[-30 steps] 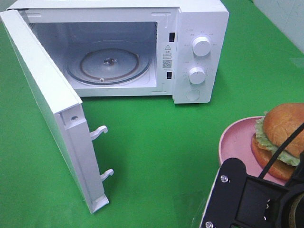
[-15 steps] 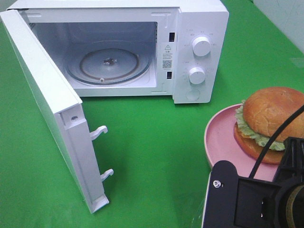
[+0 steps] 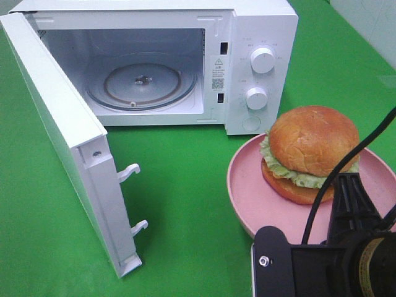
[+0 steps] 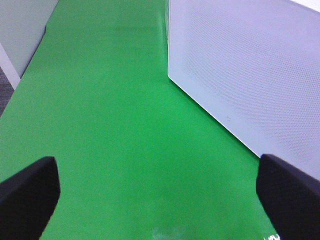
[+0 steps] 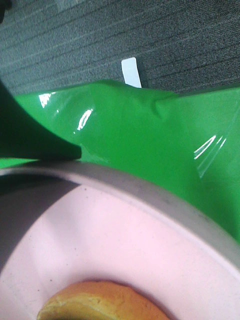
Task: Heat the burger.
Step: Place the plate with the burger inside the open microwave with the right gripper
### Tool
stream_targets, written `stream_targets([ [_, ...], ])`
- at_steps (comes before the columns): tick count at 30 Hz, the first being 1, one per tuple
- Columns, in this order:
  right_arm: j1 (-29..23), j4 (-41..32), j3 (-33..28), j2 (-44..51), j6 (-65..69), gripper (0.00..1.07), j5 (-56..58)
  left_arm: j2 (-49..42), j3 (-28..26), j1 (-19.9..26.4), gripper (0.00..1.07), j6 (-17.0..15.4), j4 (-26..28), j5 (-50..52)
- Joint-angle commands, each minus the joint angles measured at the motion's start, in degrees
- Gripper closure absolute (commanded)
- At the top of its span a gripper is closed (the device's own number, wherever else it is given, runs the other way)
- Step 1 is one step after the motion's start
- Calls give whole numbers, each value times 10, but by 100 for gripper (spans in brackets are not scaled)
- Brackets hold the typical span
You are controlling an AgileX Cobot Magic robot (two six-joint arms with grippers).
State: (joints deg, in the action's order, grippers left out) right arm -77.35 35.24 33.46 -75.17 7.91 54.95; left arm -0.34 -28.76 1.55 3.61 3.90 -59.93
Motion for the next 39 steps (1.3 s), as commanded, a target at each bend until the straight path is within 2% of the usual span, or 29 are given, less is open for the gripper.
stream_targets([
  [1,-1,42,0,5,-22,107,-1,-11,1,-3,7,-3,2,4],
  [15,-1,102,0,5,-66,106,-48,-11,1,-3,7,-3,2,4],
  [27,1,102,0,5,-162,107,-117,-11,1,-3,7,-3,2,4],
  [39,13,109,0,5,-239,107,-138,-11,1,-3,7,-3,2,4],
])
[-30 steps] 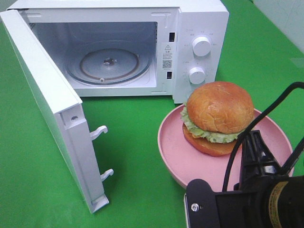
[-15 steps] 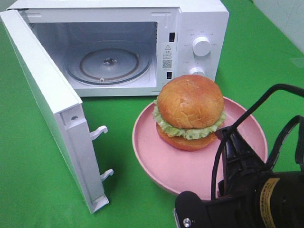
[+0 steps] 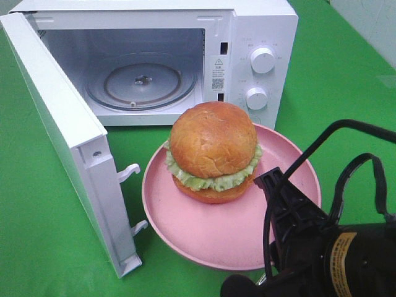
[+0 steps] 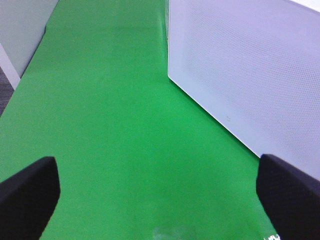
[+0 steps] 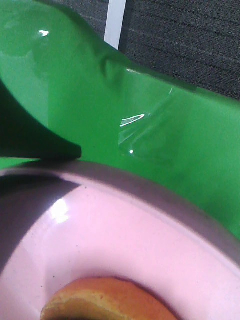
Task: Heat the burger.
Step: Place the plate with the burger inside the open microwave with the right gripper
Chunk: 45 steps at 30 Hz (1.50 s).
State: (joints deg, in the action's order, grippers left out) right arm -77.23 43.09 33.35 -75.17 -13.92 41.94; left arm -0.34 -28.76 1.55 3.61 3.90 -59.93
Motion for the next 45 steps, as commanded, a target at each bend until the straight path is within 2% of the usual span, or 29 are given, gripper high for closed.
stream_targets([
  [1,34,29,1,5,-26,107,-14,-11,1,-3,7,-3,2,4],
  [8,100,27,1,5,-89,107,-58,-11,1,-3,7,-3,2,4],
  [10,133,7,1,5,-146,107,-91,-11,1,-3,7,-3,2,4],
  [21,197,-47,2,5,-265,107,-130,-11,1,-3,7,-3,2,4],
  [29,271,-123,2,5,-409,107,-192,-11,1,-3,7,-3,2,4],
  [34,292,-146,2,5,-456,107,-211,-11,1,-3,7,-3,2,4],
  [38,327,-206,2,5,-555,107,-230,-11,1,-3,7,-3,2,4],
  [45,348,-266,2,5,-651,107,-230,-11,1,-3,7,-3,2,4],
])
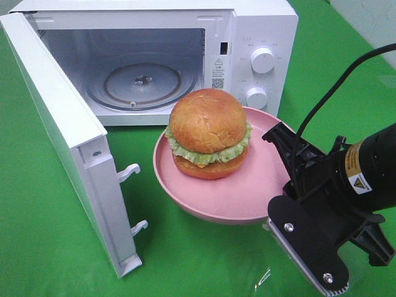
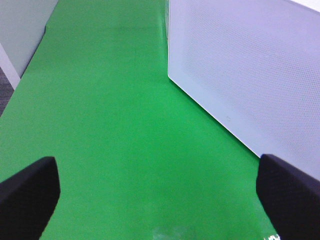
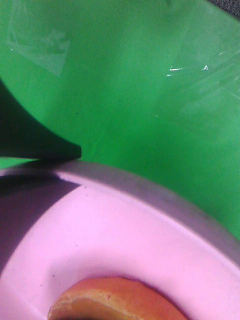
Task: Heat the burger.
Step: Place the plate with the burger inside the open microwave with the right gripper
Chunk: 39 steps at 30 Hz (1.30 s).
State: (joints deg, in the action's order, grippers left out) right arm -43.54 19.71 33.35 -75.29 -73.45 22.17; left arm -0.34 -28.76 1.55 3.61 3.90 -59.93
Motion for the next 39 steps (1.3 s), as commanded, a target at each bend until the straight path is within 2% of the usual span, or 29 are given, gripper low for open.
stream_targets([
  [1,19,-58,2,6,-87,107,-32,-11,1,-3,7,-3,2,4],
  [5,26,-74,2,6,-127,107,-32,-11,1,-3,7,-3,2,4],
  [12,45,-170,2,6,-221,107,-65,-11,1,-3,7,-3,2,4],
  [19,70,-216,2,6,-264,107,-65,-11,1,-3,7,-3,2,4],
  [27,83,-312,2,6,-345,107,-92,-11,1,-3,7,-3,2,4],
  [30,83,-320,2,6,-351,107,-93,-11,1,-3,7,-3,2,4],
  [39,83,-281,2,5,-329,107,-93,-11,1,-3,7,-3,2,4],
])
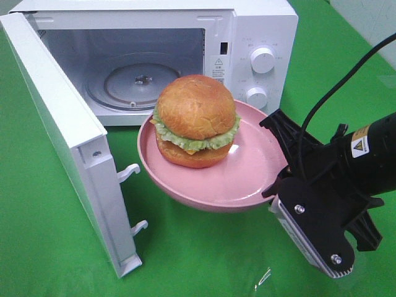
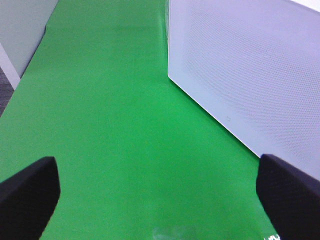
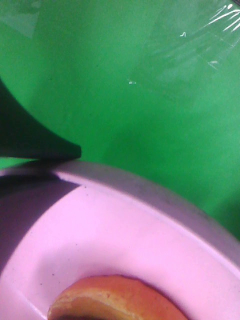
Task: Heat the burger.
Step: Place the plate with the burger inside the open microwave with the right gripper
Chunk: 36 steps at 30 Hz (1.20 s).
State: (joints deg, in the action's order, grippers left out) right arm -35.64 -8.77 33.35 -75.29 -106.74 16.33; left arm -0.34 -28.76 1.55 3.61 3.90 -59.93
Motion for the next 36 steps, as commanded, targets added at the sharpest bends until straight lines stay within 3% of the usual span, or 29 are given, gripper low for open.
stream_targets([
  [1,3,3,2,5,3,107,-35,-11,1,-3,7,-3,2,4],
  [8,3,28,13,-2,23,107,-33,-11,1,-3,7,-3,2,4],
  [31,1,81,127,-111,58,107,1,-11,1,-3,7,-3,2,4],
  [36,-22,115,157,-136,86,107,3,-11,1,-3,7,-3,2,4],
])
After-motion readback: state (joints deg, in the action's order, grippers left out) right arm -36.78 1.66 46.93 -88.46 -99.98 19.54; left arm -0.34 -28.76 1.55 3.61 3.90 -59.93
